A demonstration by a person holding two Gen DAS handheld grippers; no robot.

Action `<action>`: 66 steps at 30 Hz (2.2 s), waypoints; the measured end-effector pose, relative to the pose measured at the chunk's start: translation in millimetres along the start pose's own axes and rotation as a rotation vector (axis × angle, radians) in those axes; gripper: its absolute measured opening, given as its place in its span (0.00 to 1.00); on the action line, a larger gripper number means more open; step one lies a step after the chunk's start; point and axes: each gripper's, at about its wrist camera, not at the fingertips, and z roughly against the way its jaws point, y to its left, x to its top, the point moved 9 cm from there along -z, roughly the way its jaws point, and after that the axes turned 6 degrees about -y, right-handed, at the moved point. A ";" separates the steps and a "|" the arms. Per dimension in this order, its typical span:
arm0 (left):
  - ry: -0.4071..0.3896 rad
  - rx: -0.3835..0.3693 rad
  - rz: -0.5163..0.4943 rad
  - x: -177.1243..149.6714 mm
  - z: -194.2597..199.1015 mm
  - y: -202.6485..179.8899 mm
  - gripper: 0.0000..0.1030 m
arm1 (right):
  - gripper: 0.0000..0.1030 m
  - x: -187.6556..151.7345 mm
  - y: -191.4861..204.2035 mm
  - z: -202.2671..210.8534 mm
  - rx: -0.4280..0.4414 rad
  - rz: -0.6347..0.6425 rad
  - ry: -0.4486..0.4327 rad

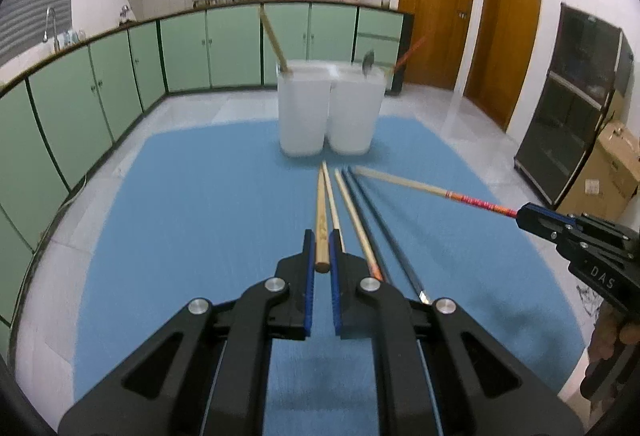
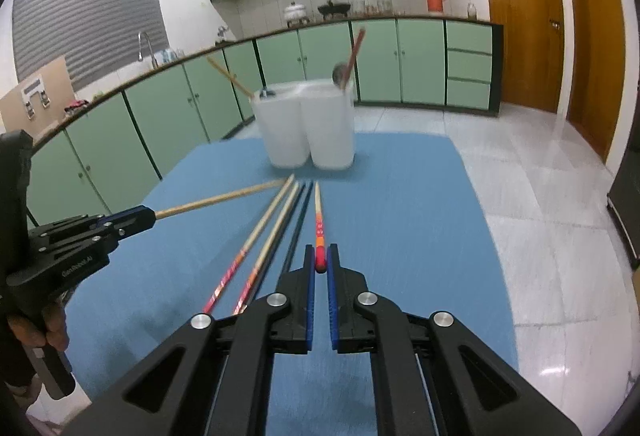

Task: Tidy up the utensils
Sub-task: 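Grasp a wooden chopstick with the left tool while the right tool grasps a red chopstick, then lift both chopsticks and drop them into the white holder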

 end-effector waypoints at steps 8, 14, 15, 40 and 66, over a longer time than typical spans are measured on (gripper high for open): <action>-0.120 -0.009 0.000 53.9 13.9 -1.4 0.06 | 0.06 53.2 4.9 13.1 0.023 0.008 -0.098; -0.187 -0.022 -0.010 92.7 16.6 -3.9 0.06 | 0.06 99.6 8.9 16.2 0.058 0.024 -0.151; -0.195 -0.023 -0.012 97.5 16.0 -4.5 0.06 | 0.06 105.3 9.2 15.1 0.064 0.026 -0.153; -0.348 -0.074 -0.015 194.0 31.1 -8.5 0.06 | 0.06 217.0 26.0 9.7 0.213 0.088 -0.217; -0.342 -0.005 -0.059 239.1 -102.3 -11.7 0.06 | 0.06 265.4 -9.0 -104.8 0.080 0.070 -0.196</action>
